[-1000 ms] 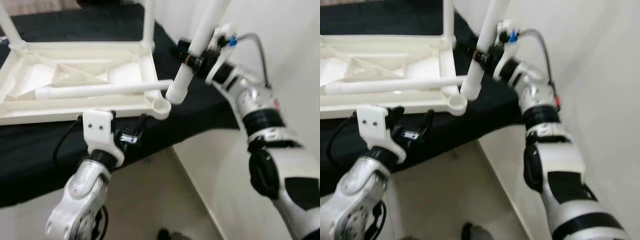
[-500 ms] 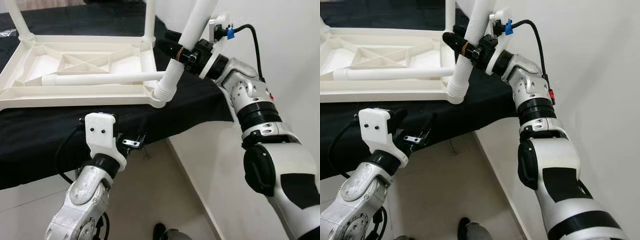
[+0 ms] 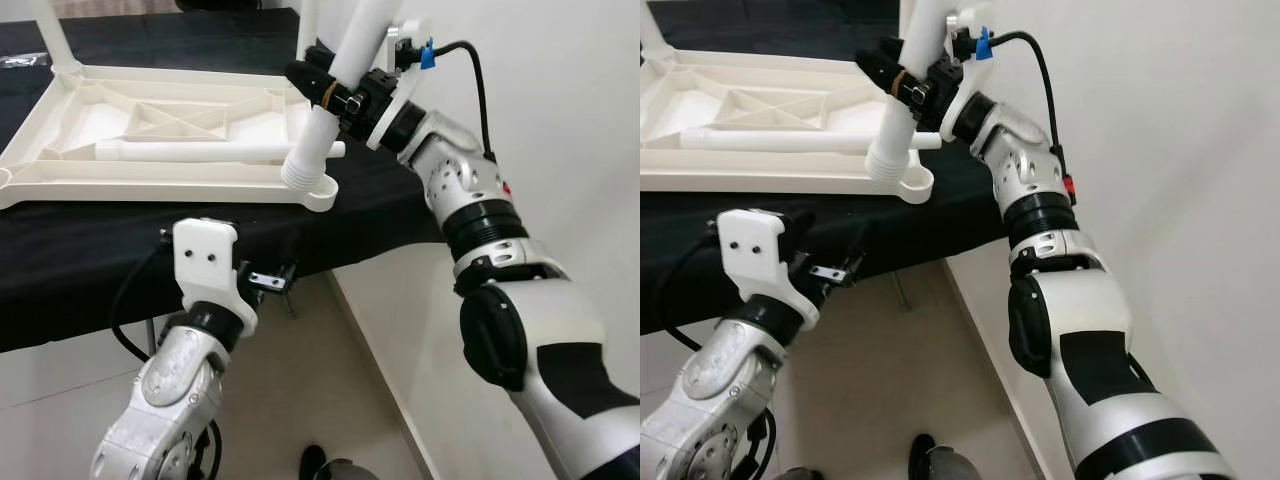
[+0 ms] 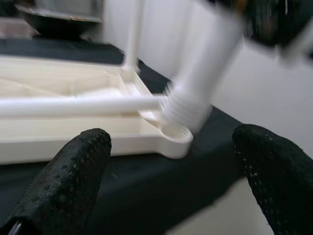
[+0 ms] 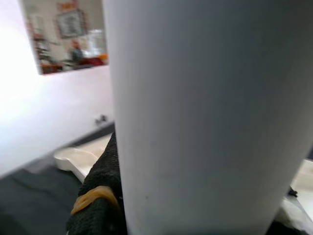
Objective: Building children table
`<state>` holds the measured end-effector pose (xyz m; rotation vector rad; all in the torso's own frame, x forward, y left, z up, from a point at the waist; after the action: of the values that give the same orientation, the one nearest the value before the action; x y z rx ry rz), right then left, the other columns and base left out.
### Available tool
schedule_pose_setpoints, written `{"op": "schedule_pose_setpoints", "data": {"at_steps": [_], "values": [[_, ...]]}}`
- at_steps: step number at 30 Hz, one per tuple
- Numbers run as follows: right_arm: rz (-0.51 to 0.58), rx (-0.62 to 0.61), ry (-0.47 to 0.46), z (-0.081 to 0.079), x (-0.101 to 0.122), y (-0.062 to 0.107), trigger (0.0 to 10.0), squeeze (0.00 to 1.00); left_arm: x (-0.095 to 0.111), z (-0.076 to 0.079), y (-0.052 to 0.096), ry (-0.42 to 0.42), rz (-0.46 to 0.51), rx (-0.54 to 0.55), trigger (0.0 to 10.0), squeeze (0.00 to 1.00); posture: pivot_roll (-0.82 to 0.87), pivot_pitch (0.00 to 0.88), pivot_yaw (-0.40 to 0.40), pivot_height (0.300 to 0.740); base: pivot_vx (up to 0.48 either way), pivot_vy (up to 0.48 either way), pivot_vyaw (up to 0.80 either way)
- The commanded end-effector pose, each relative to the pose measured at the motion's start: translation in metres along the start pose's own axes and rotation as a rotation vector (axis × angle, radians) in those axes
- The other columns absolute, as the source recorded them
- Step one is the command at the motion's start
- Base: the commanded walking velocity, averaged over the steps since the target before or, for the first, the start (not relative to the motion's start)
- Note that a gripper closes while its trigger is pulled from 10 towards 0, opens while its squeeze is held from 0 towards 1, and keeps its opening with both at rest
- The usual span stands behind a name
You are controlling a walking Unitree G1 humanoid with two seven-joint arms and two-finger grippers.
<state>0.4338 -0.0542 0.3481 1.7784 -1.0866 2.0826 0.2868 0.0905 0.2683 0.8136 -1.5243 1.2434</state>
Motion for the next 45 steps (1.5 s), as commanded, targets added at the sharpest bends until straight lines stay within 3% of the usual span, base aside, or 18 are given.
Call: {"op": "schedule_pose_setpoints", "data": {"at_steps": [1, 3, 5, 8, 13, 17, 29, 41, 45], "values": [[0.015, -0.085, 0.026, 0.007, -0.008, 0.020, 10.0, 0.00, 0.001, -0.002, -0.002, -0.025, 0.000, 0.013, 10.0, 0.00, 0.04, 0.195, -0.127, 0.740, 0.000, 0.000, 0.00], [0.015, -0.085, 0.026, 0.007, -0.008, 0.020, 10.0, 0.00, 0.001, -0.002, -0.002, -0.025, 0.000, 0.013, 10.0, 0.00, 0.04, 0.195, -0.127, 0.740, 0.000, 0.000, 0.00], [0.027, -0.124, 0.065, 0.002, -0.015, 0.041, 10.0, 0.00, 0.003, -0.004, -0.004, -0.037, 0.011, 0.021, 10.0, 0.00, 0.03, 0.190, -0.122, 0.740, 0.000, 0.000, 0.00], [0.044, -0.140, 0.134, -0.012, -0.015, 0.053, 10.0, 0.00, 0.007, -0.005, -0.006, -0.049, 0.028, 0.030, 10.0, 0.00, 0.02, 0.181, -0.118, 0.740, 0.000, 0.000, 0.53], [0.064, -0.156, 0.183, -0.023, -0.013, 0.055, 10.0, 0.00, 0.017, -0.002, -0.010, -0.057, 0.062, 0.026, 10.0, 0.00, 0.02, 0.180, -0.118, 0.740, 0.000, 0.000, 0.78], [0.071, -0.281, 0.341, -0.022, -0.009, 0.059, 10.0, 0.00, 0.031, -0.005, -0.015, -0.120, 0.106, 0.047, 10.0, 0.00, 0.03, 0.175, -0.120, 0.740, 0.000, 0.000, 0.18], [0.054, -0.350, 0.289, -0.026, -0.011, 0.071, 10.0, 0.00, 0.037, -0.016, -0.018, -0.152, 0.133, 0.075, 10.0, 0.00, 0.03, 0.170, -0.117, 0.740, 0.319, 0.000, 0.00], [0.089, -0.367, 0.301, -0.025, 0.001, 0.068, 10.0, 0.00, 0.041, -0.019, -0.019, -0.142, 0.143, 0.087, 10.0, 0.00, 0.03, 0.171, -0.118, 0.740, 0.480, 0.000, 0.00], [0.104, -0.355, 0.293, -0.026, 0.007, 0.066, 10.0, 0.00, 0.038, -0.023, -0.021, -0.142, 0.127, 0.126, 10.0, 0.00, 0.03, 0.172, -0.118, 0.740, 0.000, 0.000, 0.00]]}}
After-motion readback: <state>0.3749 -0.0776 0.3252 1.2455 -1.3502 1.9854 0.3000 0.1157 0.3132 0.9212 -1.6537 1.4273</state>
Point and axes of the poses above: a point about 5 cm out from each wrist's last joint towards the gripper, its own y axis pointing back from the gripper into the wrist, its own x axis along the axis of the wrist's last joint, z = x × y, the point moved 6 cm from there along -y, pointing out of the wrist towards the gripper, and after that the axes turned 4 degrees about -y, right-handed, at the moved point
